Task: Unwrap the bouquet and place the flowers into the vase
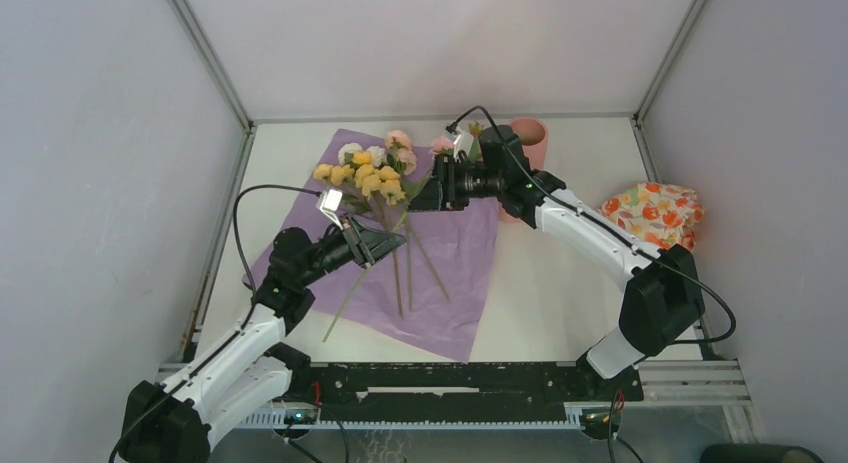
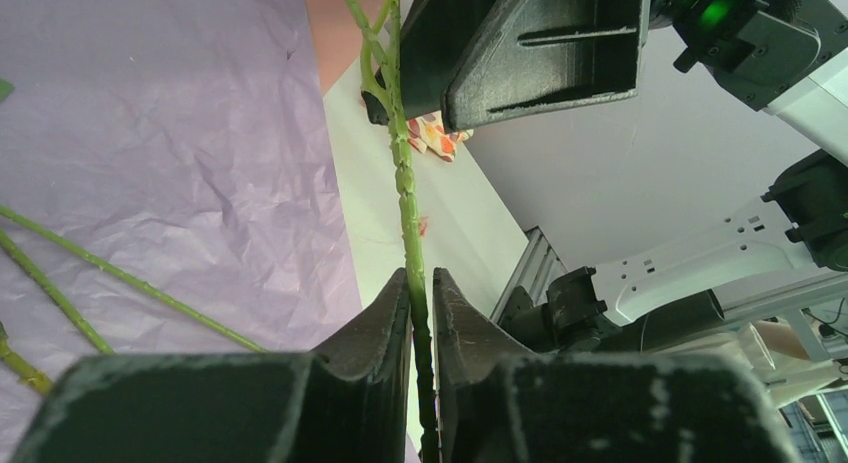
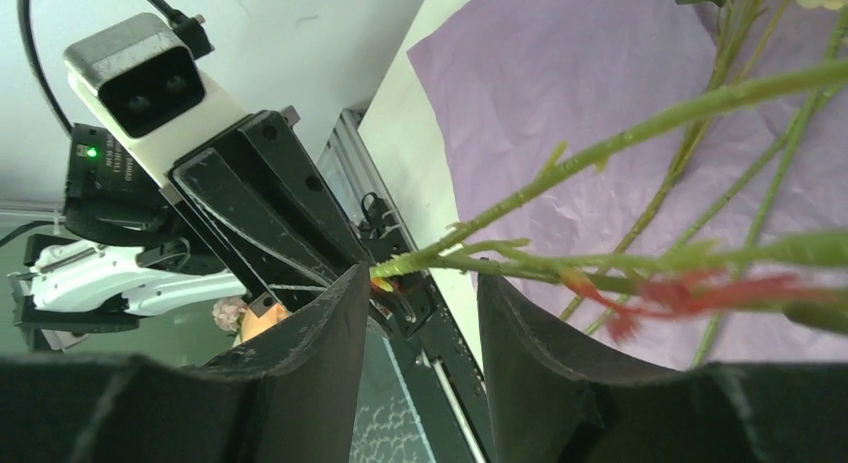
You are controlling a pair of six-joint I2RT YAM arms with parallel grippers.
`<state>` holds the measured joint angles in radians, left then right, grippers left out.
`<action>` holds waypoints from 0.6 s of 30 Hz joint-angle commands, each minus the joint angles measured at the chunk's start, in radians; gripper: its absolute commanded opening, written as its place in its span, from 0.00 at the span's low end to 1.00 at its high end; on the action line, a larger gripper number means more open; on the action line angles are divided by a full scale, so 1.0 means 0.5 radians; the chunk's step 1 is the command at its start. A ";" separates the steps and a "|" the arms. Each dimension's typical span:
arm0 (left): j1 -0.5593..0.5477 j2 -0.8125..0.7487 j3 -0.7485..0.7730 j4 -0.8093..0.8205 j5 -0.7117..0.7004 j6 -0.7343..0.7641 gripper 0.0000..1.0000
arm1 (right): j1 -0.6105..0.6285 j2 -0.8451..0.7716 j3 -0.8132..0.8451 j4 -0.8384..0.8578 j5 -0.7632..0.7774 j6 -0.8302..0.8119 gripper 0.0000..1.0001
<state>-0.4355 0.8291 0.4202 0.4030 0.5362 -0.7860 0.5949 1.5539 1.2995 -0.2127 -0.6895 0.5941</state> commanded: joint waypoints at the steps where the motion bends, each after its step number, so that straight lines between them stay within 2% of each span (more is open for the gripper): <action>1: -0.021 -0.026 -0.049 0.128 0.055 -0.007 0.18 | -0.006 0.020 0.085 0.258 -0.092 0.122 0.52; 8: -0.061 -0.054 -0.088 0.233 0.067 -0.064 0.18 | 0.004 0.115 0.087 0.402 -0.110 0.227 0.44; 14: -0.102 -0.051 -0.082 0.294 0.116 -0.069 0.19 | 0.007 0.182 0.085 0.542 -0.121 0.300 0.27; 18: -0.171 -0.015 -0.059 0.343 0.136 -0.065 0.20 | 0.009 0.228 0.086 0.594 -0.133 0.345 0.27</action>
<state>-0.4747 0.8215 0.3851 0.4583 0.5343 -0.8127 0.5961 1.6459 1.3006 -0.0166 -0.7620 0.7387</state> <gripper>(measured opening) 0.199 0.271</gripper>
